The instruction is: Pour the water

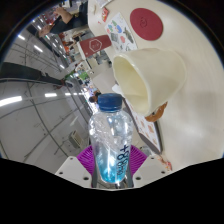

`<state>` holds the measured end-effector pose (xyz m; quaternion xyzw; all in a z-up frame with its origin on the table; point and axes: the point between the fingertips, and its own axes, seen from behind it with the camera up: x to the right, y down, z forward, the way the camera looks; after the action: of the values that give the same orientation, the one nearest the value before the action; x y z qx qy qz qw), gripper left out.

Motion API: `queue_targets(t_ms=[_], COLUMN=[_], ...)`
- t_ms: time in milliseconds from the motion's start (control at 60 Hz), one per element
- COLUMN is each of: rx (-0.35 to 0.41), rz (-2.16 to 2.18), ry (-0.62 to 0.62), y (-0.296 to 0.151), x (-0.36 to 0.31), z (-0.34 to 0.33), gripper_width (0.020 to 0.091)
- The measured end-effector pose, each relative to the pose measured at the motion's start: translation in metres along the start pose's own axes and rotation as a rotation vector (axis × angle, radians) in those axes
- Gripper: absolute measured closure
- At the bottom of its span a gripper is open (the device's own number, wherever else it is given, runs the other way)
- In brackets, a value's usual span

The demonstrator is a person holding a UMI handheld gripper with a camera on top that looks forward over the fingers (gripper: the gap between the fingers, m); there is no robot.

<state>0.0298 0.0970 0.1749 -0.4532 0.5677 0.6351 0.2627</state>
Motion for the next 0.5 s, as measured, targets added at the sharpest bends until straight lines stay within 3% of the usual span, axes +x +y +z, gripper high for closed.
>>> queue_targets(t_ms=[250,500], rx=[-0.051,0.136], rz=[-0.597,-1.502], ry=[0.078,0.101], y=[0.013,-0.04], x=[-0.056,-0.173], z=[-0.01,-0.038], gripper_width=[0.07,0.0702])
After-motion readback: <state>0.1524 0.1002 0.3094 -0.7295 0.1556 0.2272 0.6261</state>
